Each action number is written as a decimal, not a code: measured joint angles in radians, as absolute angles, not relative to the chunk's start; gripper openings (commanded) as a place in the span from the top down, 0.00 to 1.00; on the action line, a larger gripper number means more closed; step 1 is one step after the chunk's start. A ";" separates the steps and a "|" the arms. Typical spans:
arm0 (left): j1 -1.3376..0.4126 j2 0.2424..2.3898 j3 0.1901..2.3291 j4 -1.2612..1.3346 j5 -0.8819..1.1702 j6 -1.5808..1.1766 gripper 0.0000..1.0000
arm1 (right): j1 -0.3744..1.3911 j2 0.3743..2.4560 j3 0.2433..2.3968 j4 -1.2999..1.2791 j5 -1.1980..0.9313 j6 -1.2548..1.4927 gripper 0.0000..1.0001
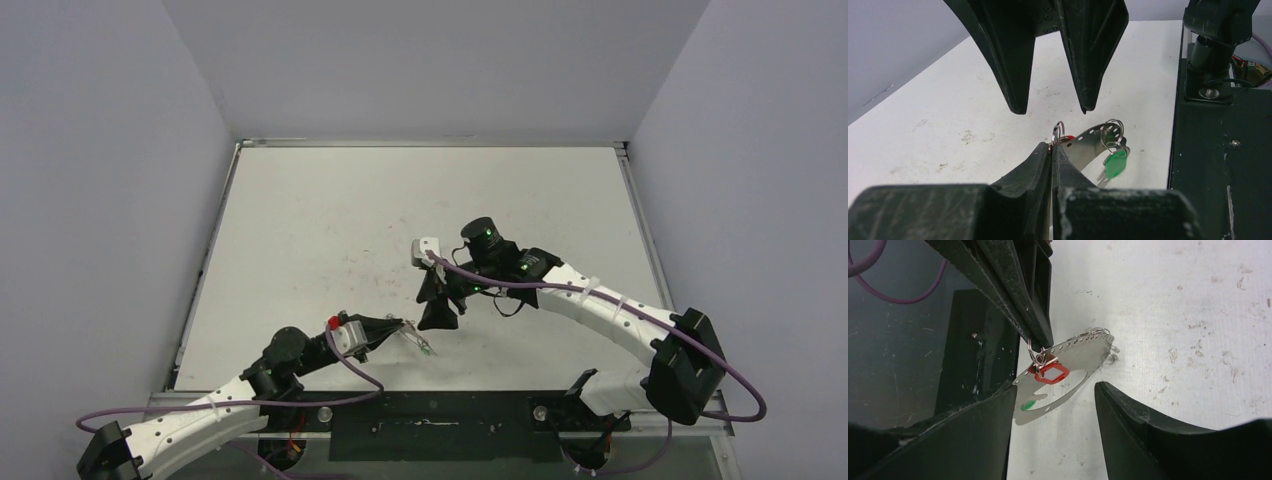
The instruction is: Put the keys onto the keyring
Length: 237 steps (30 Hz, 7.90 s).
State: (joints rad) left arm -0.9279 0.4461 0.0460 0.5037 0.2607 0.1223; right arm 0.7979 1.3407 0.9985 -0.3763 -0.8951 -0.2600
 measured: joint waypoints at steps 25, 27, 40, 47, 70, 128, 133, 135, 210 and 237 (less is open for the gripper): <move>-0.928 0.455 0.042 0.575 0.261 0.088 1.00 | 0.846 1.238 0.768 0.099 -0.931 -0.261 0.75; -0.928 0.455 0.042 0.576 0.261 0.088 1.00 | 0.855 1.247 0.768 0.104 -0.928 -0.257 0.78; -0.928 0.455 0.041 0.577 0.258 0.086 1.00 | 0.866 1.261 0.768 0.082 -0.907 -0.267 1.00; -0.928 0.437 0.042 0.551 0.245 0.091 0.73 | 0.879 1.277 0.849 -0.072 -0.870 -0.291 1.00; -0.928 0.433 0.186 0.200 0.194 0.178 0.69 | 1.009 1.584 1.398 -0.831 -0.485 -0.360 1.00; -0.928 0.461 0.138 0.319 0.258 0.159 1.00 | 0.850 1.390 1.196 -0.601 -0.717 -0.387 0.49; -0.928 0.444 0.118 0.357 0.246 0.139 1.00 | 0.830 1.357 1.122 -0.533 -0.828 -0.379 0.52; -0.928 0.440 0.118 0.369 0.242 0.135 1.00 | 0.835 1.356 1.103 -0.517 -0.862 -0.376 0.53; -0.928 0.412 0.117 0.386 0.233 0.118 1.00 | 0.818 1.235 0.946 -0.305 -0.726 -0.212 0.19; -0.928 0.387 0.238 0.077 0.166 0.139 1.00 | 0.752 1.023 0.680 0.081 -0.620 -0.013 0.00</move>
State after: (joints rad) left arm -0.9279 0.3866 0.2379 0.0772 0.1658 0.1387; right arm 0.7521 1.0229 0.6800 0.0814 -0.6205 -0.0132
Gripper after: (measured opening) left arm 0.016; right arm 0.999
